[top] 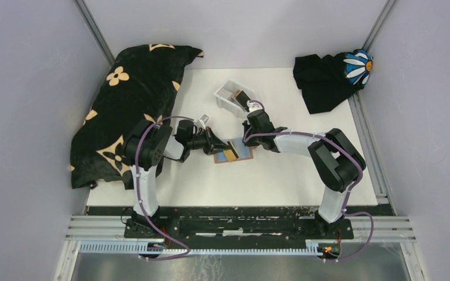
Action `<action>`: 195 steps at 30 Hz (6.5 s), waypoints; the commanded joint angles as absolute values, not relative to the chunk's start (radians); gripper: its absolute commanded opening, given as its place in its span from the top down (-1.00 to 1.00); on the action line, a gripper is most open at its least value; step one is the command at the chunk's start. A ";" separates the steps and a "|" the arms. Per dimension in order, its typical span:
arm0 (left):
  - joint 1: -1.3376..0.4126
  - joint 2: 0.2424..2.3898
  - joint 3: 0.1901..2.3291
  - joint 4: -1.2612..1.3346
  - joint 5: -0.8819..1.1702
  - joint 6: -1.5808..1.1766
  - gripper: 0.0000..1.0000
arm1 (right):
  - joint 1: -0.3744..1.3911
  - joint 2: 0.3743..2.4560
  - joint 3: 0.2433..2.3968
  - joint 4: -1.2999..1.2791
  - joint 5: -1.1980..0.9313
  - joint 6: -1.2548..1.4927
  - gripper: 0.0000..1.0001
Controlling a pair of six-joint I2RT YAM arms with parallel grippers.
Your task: Put the credit cards into the card holder
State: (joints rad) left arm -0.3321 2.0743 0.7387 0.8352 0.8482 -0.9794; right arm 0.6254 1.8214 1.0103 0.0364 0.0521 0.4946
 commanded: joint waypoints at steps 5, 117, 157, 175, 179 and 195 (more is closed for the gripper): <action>-0.331 2.117 0.804 0.817 0.879 -1.003 0.94 | 0.623 1.836 1.056 0.053 0.057 0.481 0.79; -0.442 2.071 0.998 0.265 0.652 -0.730 -0.07 | 0.874 1.645 1.041 -0.056 0.251 0.402 0.98; -0.445 2.100 0.996 0.290 0.672 -0.744 -0.04 | 0.954 1.885 1.121 0.017 0.534 0.216 0.98; -0.444 2.097 0.977 0.314 0.667 -0.754 -0.04 | 0.951 1.872 1.099 0.022 0.570 0.216 0.98; -0.444 2.104 0.977 0.322 0.669 -0.760 -0.04 | 0.955 1.839 1.073 0.072 0.529 0.221 0.98; -0.445 2.105 0.979 0.330 0.676 -0.765 -0.03 | 0.969 1.892 1.091 0.074 0.505 0.228 0.98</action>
